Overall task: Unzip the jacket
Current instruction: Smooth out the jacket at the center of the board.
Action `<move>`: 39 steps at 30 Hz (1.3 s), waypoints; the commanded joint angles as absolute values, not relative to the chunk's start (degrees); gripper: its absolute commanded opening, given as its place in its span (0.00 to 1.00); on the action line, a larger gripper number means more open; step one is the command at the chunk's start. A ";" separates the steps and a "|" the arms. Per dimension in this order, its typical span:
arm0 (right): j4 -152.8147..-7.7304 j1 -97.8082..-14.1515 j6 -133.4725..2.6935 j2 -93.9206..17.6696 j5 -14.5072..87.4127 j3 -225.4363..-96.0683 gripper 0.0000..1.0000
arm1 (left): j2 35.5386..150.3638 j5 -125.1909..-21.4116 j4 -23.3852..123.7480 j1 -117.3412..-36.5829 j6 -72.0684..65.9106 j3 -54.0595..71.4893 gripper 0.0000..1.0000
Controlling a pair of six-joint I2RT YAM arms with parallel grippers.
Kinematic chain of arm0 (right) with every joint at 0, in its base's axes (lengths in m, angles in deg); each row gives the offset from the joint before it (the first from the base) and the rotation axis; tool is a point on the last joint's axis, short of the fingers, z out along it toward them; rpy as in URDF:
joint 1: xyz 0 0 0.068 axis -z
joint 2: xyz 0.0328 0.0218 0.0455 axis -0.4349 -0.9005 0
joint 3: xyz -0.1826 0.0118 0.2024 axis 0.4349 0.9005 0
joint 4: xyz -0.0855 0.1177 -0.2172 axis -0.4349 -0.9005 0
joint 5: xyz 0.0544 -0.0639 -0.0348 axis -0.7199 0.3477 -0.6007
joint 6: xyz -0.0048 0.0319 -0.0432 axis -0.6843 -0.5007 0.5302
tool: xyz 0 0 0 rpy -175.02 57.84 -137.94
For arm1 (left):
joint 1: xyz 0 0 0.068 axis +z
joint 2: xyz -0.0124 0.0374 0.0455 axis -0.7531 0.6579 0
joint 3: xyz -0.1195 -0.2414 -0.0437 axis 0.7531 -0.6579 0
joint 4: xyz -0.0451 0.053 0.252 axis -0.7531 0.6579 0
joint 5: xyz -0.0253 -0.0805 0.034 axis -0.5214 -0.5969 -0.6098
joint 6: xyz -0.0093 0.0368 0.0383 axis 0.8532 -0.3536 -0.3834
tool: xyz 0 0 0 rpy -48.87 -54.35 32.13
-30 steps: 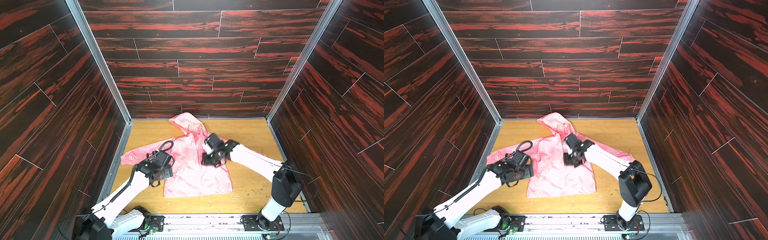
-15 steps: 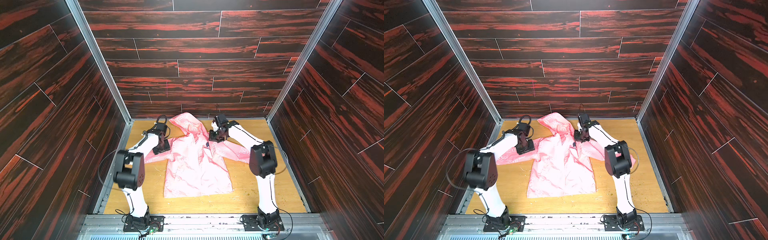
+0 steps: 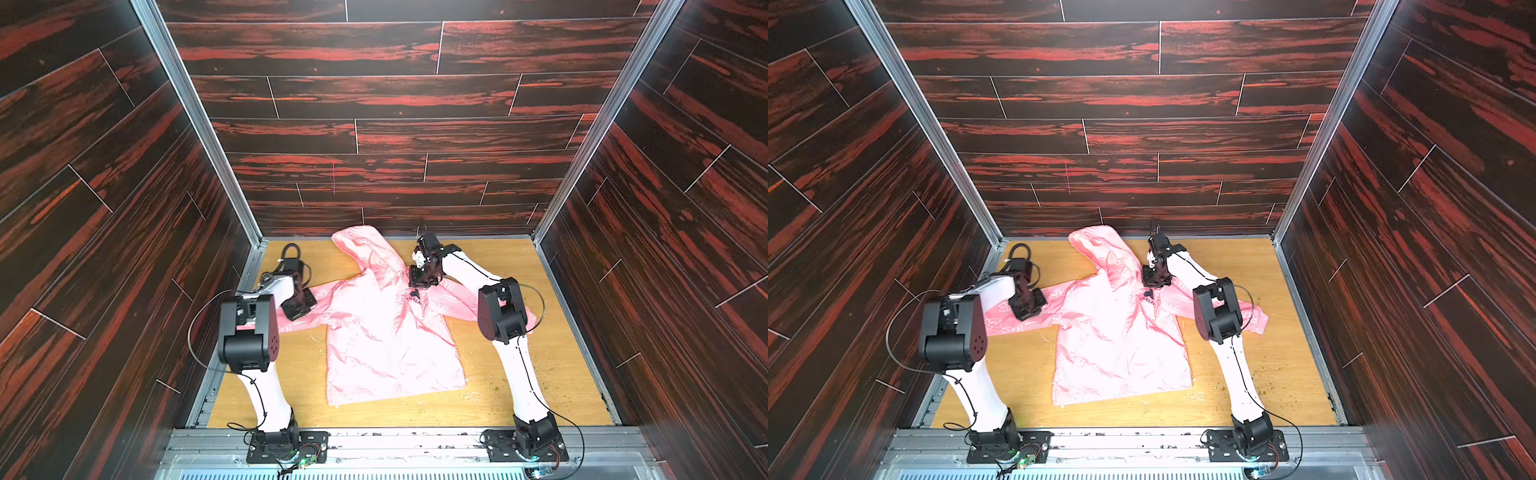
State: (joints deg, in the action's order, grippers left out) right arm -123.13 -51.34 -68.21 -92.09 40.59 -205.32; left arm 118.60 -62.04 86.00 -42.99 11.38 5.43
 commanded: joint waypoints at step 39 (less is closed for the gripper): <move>-127.81 -55.90 -65.74 -102.97 30.43 -221.36 0.19 | 114.48 -74.32 73.44 -63.36 20.44 6.59 0.27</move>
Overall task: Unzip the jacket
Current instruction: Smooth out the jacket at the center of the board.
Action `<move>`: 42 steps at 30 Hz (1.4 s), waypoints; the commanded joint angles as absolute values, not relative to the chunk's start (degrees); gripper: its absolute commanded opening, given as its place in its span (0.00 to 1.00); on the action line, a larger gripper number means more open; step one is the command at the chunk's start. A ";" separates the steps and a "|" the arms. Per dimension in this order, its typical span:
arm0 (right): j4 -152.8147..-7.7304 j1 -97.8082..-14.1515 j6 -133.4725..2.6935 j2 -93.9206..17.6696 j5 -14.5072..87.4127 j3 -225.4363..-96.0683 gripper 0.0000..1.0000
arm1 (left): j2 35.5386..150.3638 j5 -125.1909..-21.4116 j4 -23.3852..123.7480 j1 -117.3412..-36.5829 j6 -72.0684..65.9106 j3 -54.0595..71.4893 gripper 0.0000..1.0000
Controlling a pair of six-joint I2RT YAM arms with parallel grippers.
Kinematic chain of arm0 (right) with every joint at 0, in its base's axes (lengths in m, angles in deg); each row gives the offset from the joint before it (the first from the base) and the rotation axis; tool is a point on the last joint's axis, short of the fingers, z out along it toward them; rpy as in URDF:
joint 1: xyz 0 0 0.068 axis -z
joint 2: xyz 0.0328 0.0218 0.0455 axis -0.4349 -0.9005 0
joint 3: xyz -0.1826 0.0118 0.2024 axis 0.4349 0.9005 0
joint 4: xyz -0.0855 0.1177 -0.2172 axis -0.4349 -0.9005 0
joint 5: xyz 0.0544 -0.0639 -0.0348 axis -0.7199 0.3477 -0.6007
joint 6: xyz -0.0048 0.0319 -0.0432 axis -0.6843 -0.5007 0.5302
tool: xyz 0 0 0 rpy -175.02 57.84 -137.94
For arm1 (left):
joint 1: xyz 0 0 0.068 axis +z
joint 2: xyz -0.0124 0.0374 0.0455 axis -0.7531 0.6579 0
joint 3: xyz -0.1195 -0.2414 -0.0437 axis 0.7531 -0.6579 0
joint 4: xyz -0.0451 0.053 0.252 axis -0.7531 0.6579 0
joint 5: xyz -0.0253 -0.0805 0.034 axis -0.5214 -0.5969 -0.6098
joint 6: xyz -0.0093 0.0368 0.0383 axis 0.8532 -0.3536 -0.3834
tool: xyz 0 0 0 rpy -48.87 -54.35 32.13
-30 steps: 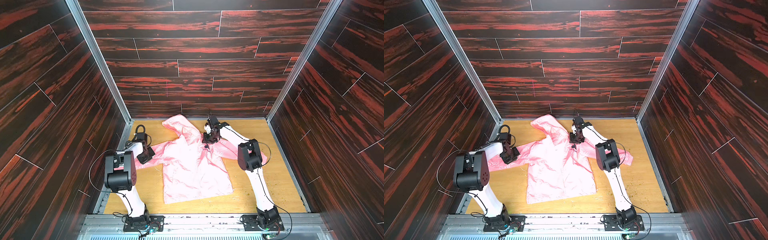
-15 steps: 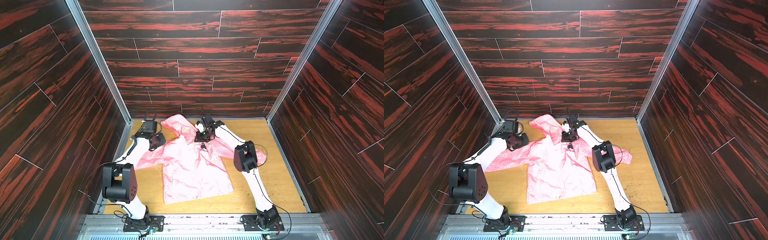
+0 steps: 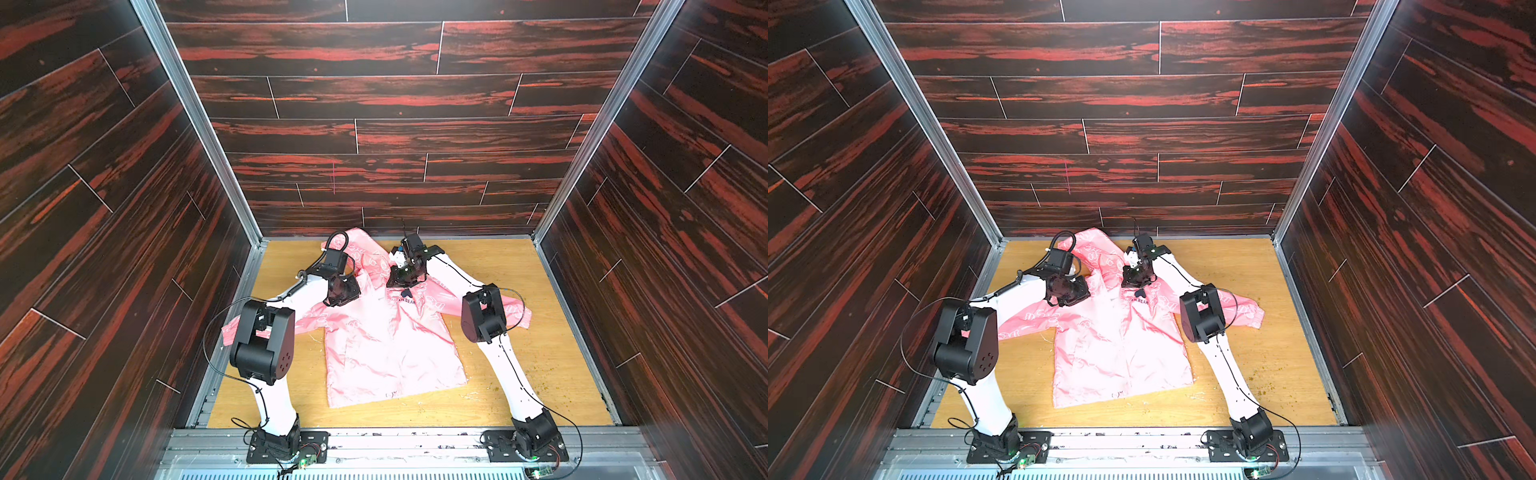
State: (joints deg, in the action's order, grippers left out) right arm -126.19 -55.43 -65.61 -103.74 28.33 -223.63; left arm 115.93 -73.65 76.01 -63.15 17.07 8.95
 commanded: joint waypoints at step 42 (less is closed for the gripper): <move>-119.82 -60.41 -60.42 -103.53 21.28 -232.20 0.46 | 91.93 -68.78 70.12 -49.42 19.34 -12.28 0.51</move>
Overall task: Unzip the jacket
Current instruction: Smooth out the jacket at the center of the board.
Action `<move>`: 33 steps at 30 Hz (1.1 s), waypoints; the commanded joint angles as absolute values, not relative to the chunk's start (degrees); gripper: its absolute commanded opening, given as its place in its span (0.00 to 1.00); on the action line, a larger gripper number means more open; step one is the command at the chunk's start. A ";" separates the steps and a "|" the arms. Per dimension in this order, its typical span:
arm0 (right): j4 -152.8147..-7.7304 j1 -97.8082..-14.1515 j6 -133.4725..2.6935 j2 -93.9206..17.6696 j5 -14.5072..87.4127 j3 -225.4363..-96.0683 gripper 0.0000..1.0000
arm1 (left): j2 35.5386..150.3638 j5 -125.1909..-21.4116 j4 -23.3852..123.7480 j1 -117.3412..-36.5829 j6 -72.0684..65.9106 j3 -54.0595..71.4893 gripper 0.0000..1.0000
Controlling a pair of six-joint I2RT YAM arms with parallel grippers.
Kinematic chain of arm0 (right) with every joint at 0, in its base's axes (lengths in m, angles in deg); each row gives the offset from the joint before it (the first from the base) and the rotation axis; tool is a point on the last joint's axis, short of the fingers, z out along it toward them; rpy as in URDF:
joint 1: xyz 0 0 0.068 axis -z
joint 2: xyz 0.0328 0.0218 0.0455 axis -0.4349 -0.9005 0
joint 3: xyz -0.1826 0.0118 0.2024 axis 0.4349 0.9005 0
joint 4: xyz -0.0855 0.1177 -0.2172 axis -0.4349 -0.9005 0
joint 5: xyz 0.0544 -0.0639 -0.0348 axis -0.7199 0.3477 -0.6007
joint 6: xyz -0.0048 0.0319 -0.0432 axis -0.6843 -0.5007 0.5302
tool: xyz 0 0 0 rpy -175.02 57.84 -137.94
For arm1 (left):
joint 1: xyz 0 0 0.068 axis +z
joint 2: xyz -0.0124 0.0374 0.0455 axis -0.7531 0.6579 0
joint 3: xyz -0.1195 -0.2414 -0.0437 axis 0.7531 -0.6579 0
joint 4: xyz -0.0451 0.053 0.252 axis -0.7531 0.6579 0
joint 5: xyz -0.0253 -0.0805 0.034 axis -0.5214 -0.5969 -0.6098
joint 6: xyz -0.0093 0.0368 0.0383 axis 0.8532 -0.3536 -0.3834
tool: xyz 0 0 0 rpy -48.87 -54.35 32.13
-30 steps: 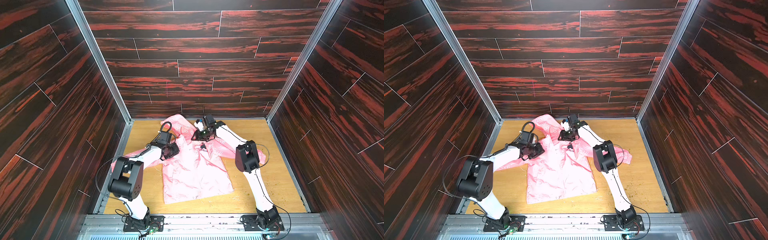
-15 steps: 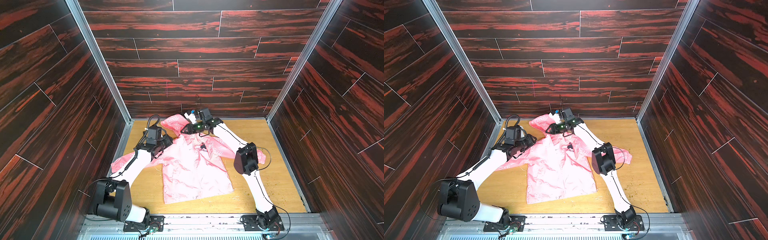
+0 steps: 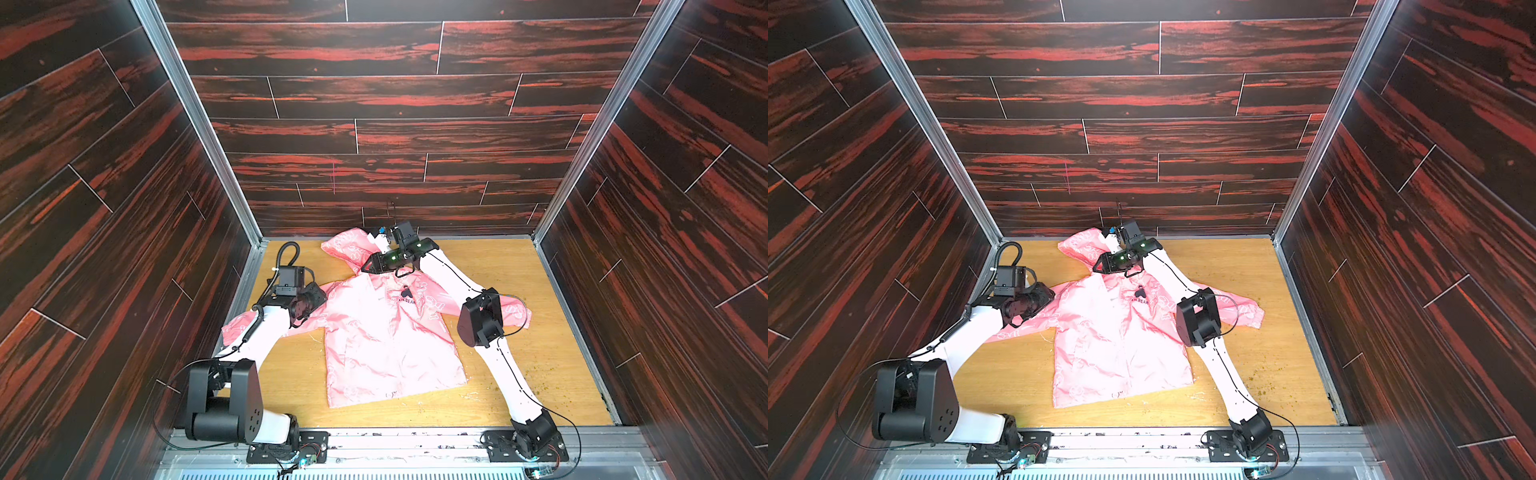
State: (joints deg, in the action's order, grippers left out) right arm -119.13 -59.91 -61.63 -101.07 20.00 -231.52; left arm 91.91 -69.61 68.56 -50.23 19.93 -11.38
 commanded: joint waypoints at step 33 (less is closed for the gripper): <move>-128.72 -58.23 -58.80 -103.10 31.67 -233.32 0.00 | 111.34 -63.49 74.77 -38.46 18.72 -6.67 0.11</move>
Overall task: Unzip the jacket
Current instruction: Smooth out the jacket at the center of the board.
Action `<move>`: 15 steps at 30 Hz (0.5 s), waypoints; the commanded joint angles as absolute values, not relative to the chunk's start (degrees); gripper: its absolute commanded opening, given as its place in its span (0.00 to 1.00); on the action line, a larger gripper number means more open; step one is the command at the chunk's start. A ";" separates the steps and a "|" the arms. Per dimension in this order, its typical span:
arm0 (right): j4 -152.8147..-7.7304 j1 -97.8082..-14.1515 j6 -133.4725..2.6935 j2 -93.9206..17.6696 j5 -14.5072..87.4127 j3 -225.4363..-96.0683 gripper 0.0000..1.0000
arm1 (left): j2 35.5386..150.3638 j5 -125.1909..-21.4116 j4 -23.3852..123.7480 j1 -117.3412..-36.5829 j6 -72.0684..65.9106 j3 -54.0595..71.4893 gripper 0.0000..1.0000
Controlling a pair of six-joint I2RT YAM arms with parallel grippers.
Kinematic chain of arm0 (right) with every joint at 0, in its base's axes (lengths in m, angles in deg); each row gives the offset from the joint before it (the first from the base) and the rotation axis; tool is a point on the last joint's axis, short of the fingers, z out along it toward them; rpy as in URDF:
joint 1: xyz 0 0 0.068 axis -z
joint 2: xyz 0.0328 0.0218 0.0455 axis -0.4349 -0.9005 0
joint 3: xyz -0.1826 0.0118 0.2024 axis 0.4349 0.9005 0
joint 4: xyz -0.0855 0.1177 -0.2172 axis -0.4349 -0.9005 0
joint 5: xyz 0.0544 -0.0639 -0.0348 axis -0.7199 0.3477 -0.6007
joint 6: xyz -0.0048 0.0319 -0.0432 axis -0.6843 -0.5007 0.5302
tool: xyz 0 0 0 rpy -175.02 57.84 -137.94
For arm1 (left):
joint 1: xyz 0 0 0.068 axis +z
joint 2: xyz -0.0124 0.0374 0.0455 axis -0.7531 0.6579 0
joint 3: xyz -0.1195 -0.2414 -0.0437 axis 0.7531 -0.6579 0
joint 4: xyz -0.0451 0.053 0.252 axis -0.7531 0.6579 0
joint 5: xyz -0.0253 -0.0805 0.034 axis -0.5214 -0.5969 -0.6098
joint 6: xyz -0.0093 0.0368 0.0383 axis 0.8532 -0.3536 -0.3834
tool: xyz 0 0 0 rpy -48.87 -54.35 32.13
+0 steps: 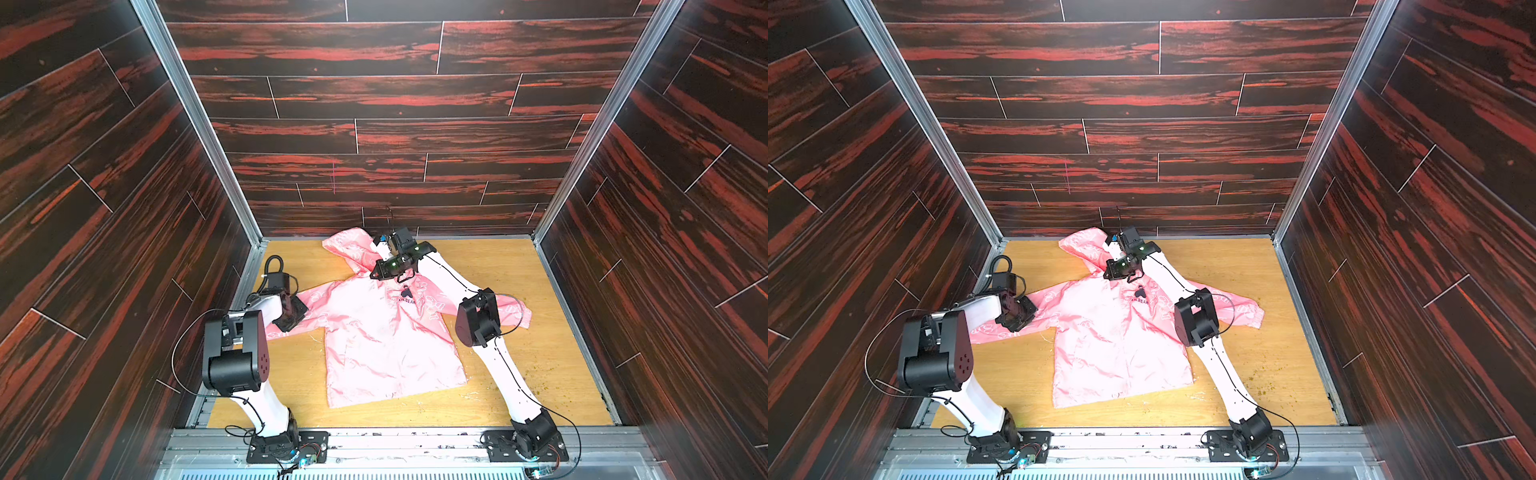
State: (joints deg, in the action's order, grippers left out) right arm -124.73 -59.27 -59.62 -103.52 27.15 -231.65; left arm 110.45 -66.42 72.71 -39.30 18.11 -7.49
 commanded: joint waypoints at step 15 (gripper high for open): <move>-126.40 -57.51 -61.25 -107.77 51.65 -230.18 0.00 | 110.78 -61.12 72.58 -36.81 19.16 -6.81 0.06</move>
State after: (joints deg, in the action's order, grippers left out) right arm -127.37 -58.66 -60.15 -103.71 43.81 -231.15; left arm 110.97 -63.84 71.79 -37.49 18.14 -7.11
